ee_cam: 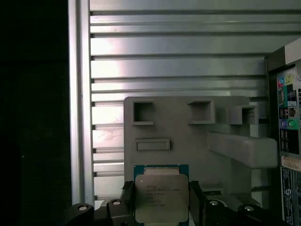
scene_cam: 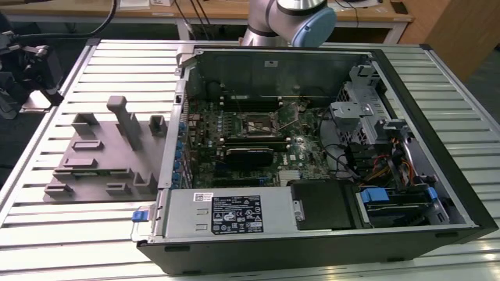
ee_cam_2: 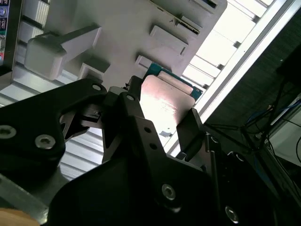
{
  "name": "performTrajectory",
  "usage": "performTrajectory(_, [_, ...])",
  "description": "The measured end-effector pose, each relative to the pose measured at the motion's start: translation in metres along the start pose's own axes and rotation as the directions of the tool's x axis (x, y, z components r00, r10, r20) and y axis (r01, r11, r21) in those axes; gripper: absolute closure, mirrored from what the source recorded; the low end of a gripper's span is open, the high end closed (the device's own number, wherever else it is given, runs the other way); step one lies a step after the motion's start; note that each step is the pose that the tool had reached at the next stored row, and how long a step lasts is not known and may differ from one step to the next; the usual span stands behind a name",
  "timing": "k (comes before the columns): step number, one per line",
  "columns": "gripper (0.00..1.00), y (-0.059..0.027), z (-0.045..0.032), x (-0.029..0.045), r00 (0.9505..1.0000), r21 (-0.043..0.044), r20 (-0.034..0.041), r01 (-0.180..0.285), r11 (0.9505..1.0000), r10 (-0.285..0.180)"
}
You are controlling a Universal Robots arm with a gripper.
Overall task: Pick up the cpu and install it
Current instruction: 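Pick up the cpu and move it towards the insertion slot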
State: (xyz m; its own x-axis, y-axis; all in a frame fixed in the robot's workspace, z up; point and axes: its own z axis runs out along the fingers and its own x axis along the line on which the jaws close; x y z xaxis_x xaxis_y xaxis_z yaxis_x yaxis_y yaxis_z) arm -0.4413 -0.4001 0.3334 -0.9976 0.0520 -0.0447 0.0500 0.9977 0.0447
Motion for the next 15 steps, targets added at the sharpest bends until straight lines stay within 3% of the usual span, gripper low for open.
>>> performTrajectory(15, [0.45,0.0012,-0.0268,-0.0012,1.0,-0.0002,0.0032,0.0,1.0,0.0])
